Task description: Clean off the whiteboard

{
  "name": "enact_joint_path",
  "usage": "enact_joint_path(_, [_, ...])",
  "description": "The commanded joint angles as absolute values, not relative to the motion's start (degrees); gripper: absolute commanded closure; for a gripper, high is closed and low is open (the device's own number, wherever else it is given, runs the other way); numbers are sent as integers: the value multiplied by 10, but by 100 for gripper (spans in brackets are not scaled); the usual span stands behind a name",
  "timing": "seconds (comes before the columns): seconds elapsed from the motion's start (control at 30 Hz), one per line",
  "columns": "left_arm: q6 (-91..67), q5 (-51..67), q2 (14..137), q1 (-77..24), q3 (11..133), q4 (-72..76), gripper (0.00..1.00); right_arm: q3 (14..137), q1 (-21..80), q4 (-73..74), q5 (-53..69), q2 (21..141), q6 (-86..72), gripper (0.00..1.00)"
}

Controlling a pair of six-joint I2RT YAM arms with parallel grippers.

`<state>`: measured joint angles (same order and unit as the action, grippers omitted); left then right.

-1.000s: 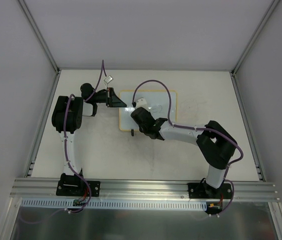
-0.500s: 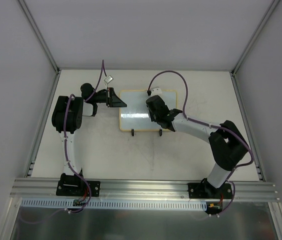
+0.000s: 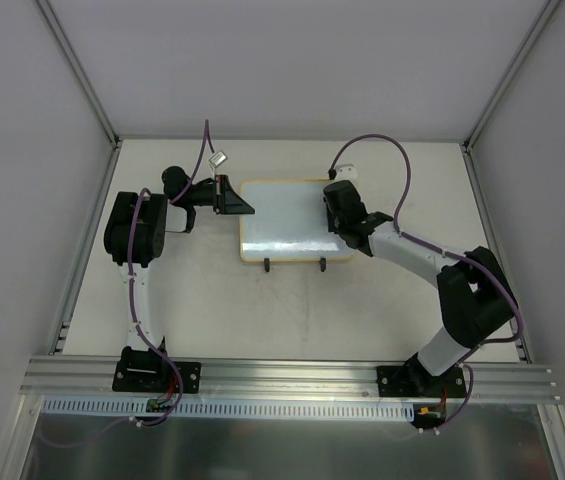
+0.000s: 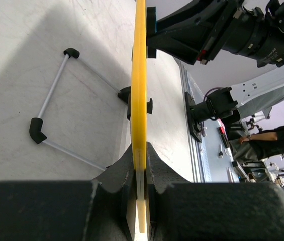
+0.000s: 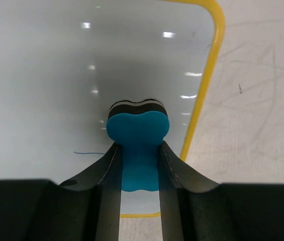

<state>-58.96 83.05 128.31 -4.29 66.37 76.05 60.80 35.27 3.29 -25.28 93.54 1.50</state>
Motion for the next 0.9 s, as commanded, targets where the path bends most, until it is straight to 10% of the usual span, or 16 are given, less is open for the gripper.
enact_joint_path(0.0, [-582, 890, 1257, -48, 659, 895, 100, 582, 317, 61, -302, 941, 16, 100])
enact_joint_path(0.87, [-584, 891, 1258, -49, 660, 896, 100, 606, 461, -40, -329, 1031, 6, 100])
